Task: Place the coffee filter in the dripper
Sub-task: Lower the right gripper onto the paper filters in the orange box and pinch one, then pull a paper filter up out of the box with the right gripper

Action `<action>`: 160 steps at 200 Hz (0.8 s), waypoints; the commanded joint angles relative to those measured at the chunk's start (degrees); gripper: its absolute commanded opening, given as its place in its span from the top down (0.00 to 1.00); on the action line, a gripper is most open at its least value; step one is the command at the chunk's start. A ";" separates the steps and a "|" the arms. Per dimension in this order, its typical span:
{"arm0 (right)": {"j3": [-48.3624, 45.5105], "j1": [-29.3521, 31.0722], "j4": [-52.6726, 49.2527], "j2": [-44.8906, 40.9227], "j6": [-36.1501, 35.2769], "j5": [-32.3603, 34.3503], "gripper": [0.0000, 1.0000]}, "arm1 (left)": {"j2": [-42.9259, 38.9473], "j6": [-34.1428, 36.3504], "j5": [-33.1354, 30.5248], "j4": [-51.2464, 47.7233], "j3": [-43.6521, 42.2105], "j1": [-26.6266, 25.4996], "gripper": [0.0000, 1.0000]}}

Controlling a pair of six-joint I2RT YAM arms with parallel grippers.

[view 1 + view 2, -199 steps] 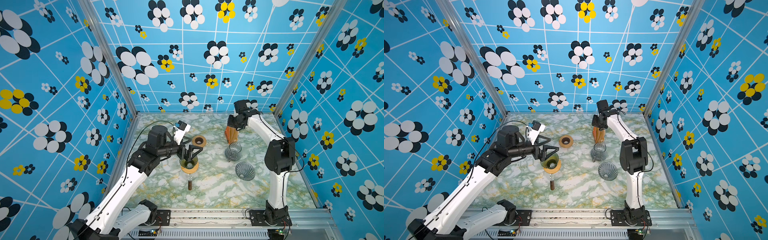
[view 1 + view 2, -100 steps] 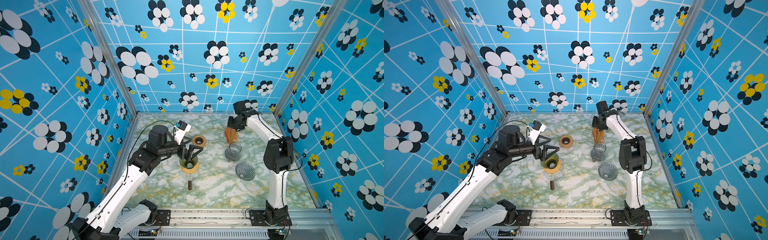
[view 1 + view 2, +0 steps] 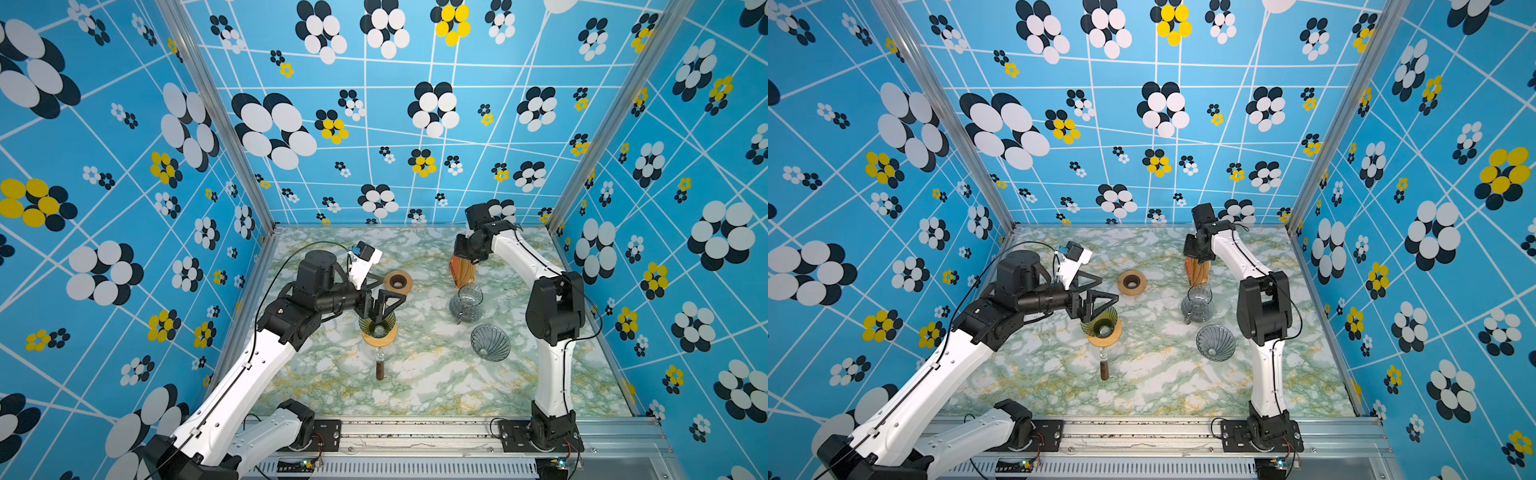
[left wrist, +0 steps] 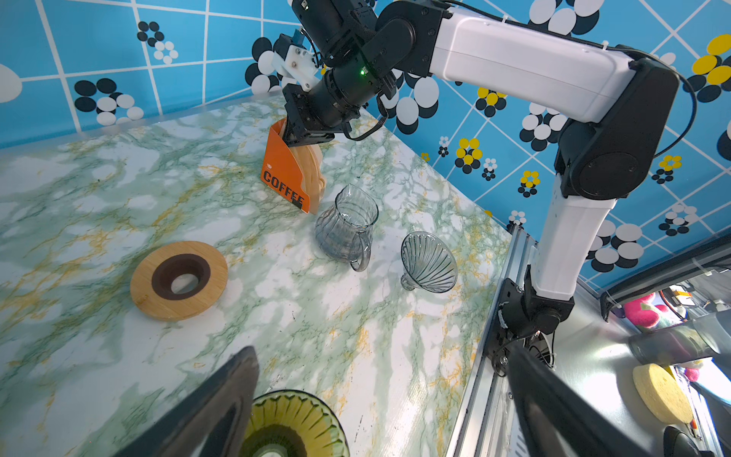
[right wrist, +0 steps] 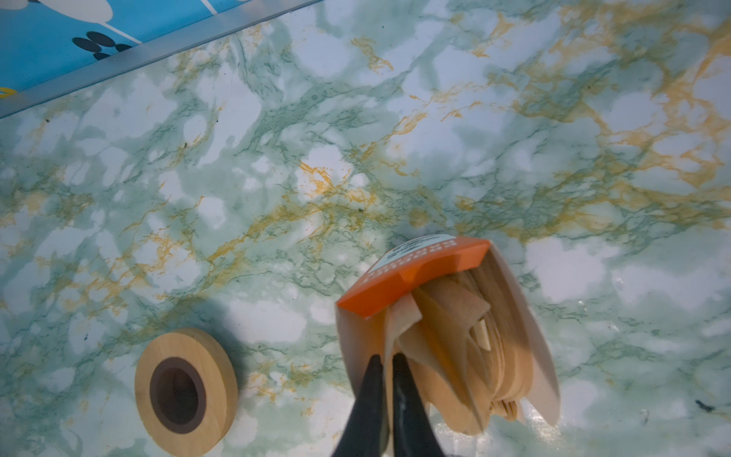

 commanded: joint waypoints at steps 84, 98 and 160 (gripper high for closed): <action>-2.43 -0.39 1.46 -5.39 -5.59 0.99 1.00 | 0.22 0.74 0.89 -0.90 1.55 -0.02 0.01; -3.56 -0.39 2.00 -7.04 -6.20 1.32 1.00 | 0.23 0.74 0.85 -0.88 1.56 -0.06 0.01; -5.76 -0.39 1.86 -13.24 -8.75 2.31 1.00 | 0.13 0.68 0.89 -0.73 1.48 -0.04 0.01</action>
